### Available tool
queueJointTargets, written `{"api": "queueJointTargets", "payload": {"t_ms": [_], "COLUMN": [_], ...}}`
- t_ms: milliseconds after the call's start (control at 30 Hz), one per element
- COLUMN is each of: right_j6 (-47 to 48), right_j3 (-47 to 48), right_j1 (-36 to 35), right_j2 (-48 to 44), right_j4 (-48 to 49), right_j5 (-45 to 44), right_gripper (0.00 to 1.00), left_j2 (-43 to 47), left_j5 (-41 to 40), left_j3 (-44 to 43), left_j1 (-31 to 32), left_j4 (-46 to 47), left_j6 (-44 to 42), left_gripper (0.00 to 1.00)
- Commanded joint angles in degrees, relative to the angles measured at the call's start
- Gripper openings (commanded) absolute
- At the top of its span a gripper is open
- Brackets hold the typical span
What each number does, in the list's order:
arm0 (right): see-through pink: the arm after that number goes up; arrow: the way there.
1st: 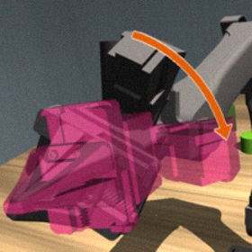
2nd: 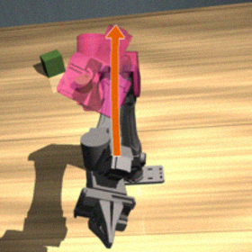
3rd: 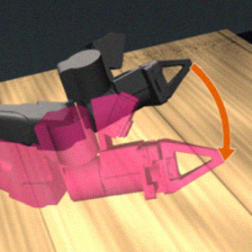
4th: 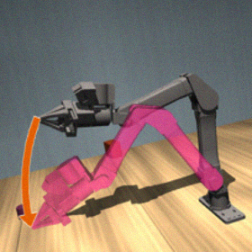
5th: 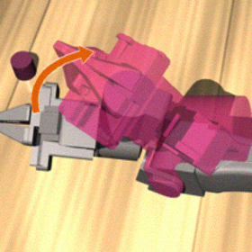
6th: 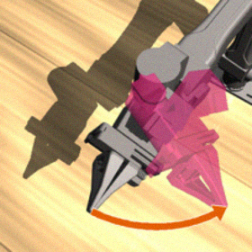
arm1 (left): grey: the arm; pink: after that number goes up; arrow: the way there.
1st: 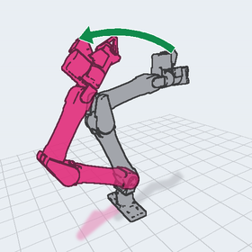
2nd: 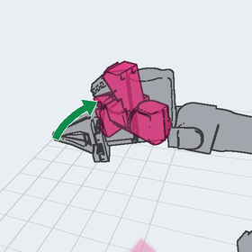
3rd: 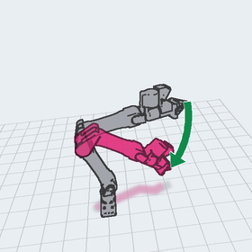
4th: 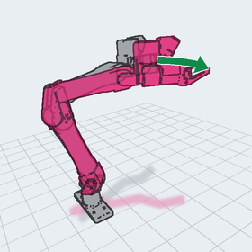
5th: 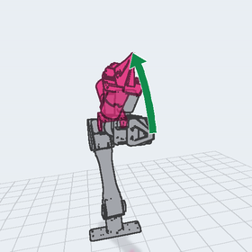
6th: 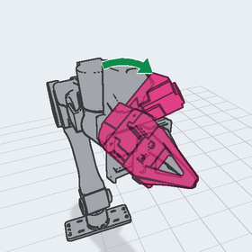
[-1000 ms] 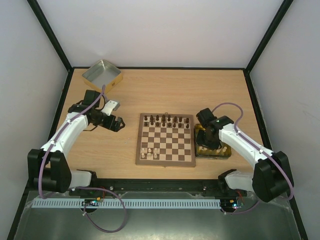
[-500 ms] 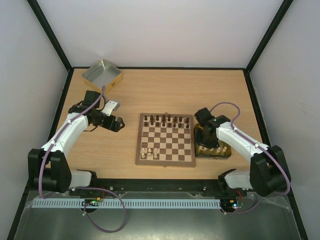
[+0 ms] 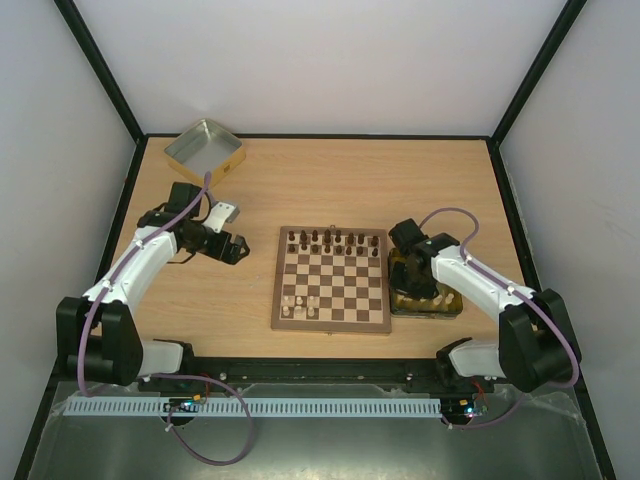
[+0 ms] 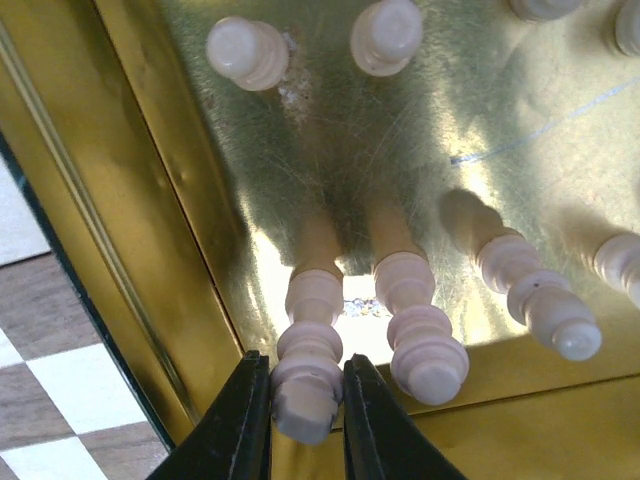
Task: Set up the chess pieces on the board
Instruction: Pick up the chess piece from the storage box, then place the chess piece on the chessboard.
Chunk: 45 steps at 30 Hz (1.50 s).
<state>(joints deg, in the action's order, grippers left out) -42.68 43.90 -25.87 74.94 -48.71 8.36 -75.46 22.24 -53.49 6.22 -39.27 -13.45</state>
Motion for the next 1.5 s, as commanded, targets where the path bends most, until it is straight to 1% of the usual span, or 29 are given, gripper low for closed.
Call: {"api": "queueJointTargets", "payload": {"t_ms": [0, 167, 400, 600, 700, 800, 867, 1000, 1100, 1233, 1333, 1467], "right_j6": [0.5, 0.7, 1.1, 1.9, 2.1, 1.2, -1.1, -9.3, -14.5, -17.2, -16.9, -16.7], "right_j3": [-0.4, 0.6, 4.6, 10.4, 12.9, 16.3, 18.6, 21.5, 23.6, 27.1, 28.7, 28.5], "right_j1": [-0.1, -0.2, -0.3, -0.2, -0.4, -2.1, -5.7, -17.0, -25.7, -35.4, -39.4, -40.0], "right_j2": [1.0, 0.9, -0.7, -2.9, -3.9, -5.1, -5.4, -4.1, -0.2, 7.8, 13.3, 17.1], "right_j4": [0.0, -1.2, -5.7, -12.2, -15.5, -19.0, -20.5, -19.6, -17.0, -13.5, -11.7, -9.2], "right_j5": [-0.8, -0.9, -1.6, -2.1, -1.5, -0.9, -0.7, -0.4, -1.1, -1.7, -2.2, -2.0], "right_gripper": [0.11, 0.10, 0.09, 0.08, 0.05, 0.04, 0.04, 0.04, 0.04, 0.05, 0.05, 0.06], "left_j2": [-0.2, -0.1, 0.1, 0.2, 0.1, 0.1, 0.0, -0.1, 0.0, 0.2, 0.6, 1.1], "left_j5": [-0.1, -0.1, 0.0, 0.2, 0.4, 0.4, 0.4, 0.4, 0.3, 0.2, 0.2, 0.2], "left_j3": [0.5, 0.7, 1.2, 1.4, 1.4, 1.6, 1.6, 1.6, 1.7, 1.8, 1.9, 1.9], "left_j1": [0.0, 0.0, -0.1, -0.1, -0.1, -0.1, -0.1, -0.1, -0.1, -0.2, -0.2, -0.4], "left_j4": [0.2, 0.5, 1.0, 1.2, 1.2, 1.2, 1.3, 1.3, 1.5, 1.4, 1.6, 1.6], "left_j6": [0.4, 0.4, 0.4, 0.3, 0.2, 0.2, 0.1, 0.1, 0.2, 0.3, 0.3, 0.3], "left_gripper": [0.97, 0.97, 0.97, 0.97, 0.97, 0.97, 0.97, 0.97, 0.97, 0.97, 0.97, 0.97]}}
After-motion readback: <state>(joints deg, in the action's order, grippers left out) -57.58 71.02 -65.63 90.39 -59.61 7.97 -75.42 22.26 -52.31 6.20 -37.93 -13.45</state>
